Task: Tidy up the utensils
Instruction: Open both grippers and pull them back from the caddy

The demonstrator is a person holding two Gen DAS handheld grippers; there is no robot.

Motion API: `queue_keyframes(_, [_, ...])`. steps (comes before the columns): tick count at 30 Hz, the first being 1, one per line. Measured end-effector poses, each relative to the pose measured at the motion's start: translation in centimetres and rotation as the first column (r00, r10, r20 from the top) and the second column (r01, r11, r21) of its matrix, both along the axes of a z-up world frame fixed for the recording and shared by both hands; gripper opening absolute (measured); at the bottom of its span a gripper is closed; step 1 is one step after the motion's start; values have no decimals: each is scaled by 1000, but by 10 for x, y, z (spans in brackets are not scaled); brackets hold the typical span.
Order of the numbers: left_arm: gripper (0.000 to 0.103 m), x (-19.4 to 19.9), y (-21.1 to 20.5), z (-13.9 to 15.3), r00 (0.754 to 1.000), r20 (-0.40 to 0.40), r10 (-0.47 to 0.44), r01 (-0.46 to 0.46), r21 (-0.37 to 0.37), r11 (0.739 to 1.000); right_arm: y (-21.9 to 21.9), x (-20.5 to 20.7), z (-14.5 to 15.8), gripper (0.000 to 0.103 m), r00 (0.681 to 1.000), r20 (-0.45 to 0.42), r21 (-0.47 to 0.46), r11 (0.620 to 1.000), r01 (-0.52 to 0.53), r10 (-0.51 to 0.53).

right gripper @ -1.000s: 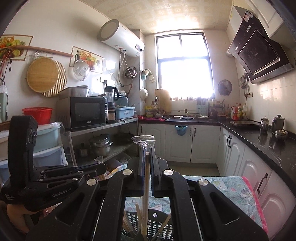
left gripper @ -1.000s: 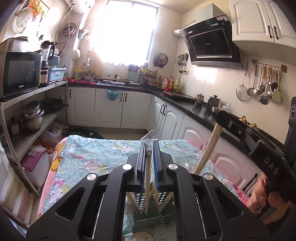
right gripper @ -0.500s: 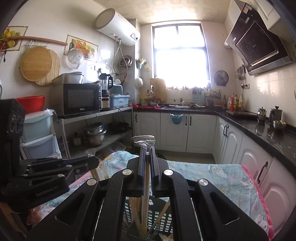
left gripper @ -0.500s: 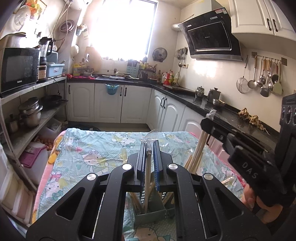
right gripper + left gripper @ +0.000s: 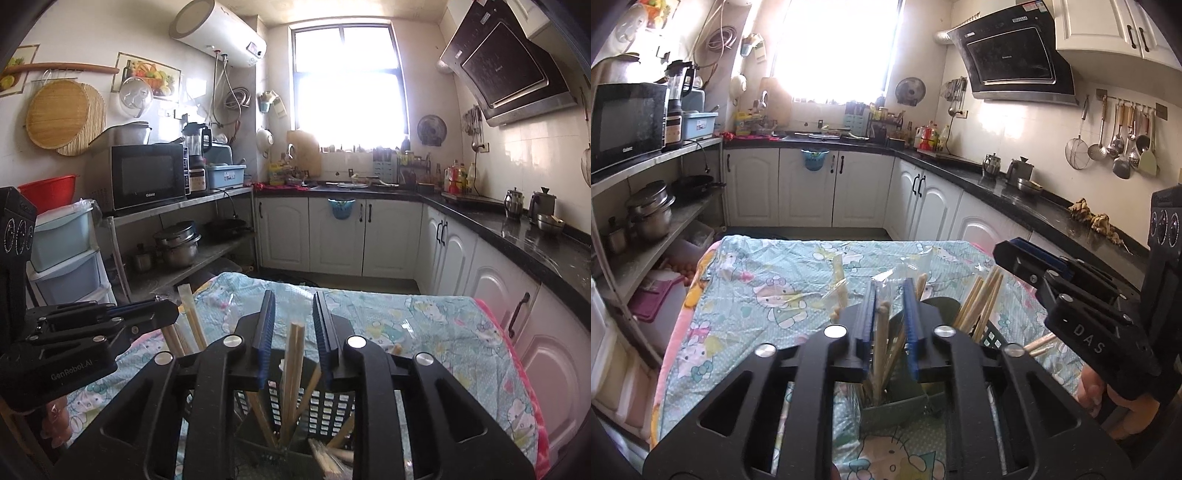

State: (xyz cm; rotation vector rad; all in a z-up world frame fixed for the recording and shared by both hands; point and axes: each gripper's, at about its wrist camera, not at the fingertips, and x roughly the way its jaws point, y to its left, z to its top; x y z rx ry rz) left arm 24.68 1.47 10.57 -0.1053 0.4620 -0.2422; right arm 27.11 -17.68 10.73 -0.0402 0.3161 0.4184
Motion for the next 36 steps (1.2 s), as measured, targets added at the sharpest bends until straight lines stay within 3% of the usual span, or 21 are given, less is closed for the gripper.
queue_keyframes(9, [44,-13,5,12,1000,18,25,-24,-10,1000,-19,-14,7,38,1000,-13,-1,1000,12,-12])
queue_keyframes(13, [63,-23,7,19,998,35,45,-44,-15,999,-27,-23,11,44,1000,-12,-1,1000,17,-17])
queue_keyframes(21, [92,-42,15,32,994,67,85,-83,-36,996,-42,-46,21,57,1000,1,8,1000,16,-16])
queue_keyframes(30, [93,-67,27,41,989,73,129,-126,-57,990,-54,-71,27,76,1000,9,32,999,18,-18])
queue_keyframes(36, [93,-84,24,30,990,41,134,-133,-23,991,-61,-90,22,84,1000,-1,31,999,20,-20])
